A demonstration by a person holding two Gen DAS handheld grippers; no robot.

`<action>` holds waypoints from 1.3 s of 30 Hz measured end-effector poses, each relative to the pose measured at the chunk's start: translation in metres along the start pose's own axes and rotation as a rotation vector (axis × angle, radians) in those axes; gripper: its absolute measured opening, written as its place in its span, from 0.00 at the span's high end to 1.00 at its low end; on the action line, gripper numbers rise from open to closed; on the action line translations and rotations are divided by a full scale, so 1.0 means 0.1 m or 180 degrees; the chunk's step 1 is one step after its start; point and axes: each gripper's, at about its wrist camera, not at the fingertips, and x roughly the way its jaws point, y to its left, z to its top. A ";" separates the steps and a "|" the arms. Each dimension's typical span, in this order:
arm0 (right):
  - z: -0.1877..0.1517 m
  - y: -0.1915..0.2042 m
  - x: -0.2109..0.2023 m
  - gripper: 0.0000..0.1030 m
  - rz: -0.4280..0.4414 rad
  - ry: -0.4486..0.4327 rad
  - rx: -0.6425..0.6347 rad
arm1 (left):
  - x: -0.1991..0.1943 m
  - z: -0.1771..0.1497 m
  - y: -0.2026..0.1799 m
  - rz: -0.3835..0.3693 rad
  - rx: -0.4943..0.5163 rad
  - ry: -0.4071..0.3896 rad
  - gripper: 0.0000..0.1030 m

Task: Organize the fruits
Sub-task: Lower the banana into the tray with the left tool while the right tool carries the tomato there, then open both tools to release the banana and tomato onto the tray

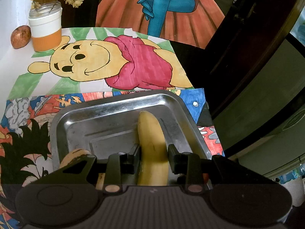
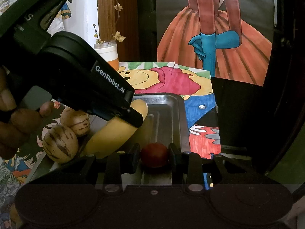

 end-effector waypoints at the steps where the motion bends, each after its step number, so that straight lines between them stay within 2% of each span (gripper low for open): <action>1: 0.00 0.00 0.00 0.66 -0.0001 0.0001 -0.0001 | 0.00 0.00 0.00 -0.0001 -0.0002 0.0000 0.66; 22: -0.01 0.00 -0.01 0.62 0.0003 -0.0007 -0.0009 | -0.02 -0.01 -0.01 -0.0045 -0.0034 0.0054 0.65; 26: -0.01 0.02 -0.03 0.56 0.0000 -0.0040 -0.0019 | -0.07 -0.01 -0.01 -0.0040 -0.0038 0.0038 0.62; 30: -0.01 0.05 -0.09 0.42 0.0027 -0.0062 0.0004 | -0.14 0.00 -0.01 -0.0041 -0.0065 -0.0002 0.58; 32: -0.01 0.07 -0.12 0.38 0.0013 -0.0082 -0.0014 | -0.18 0.01 0.00 -0.0046 -0.0080 -0.0029 0.55; 37: 0.03 0.07 -0.20 0.34 -0.0024 -0.0152 0.0018 | -0.31 0.03 0.00 -0.0037 -0.0100 -0.0115 0.47; 39: 0.04 0.06 -0.24 0.29 -0.0048 -0.0195 0.0041 | -0.35 0.03 0.00 -0.0028 -0.0117 -0.0151 0.41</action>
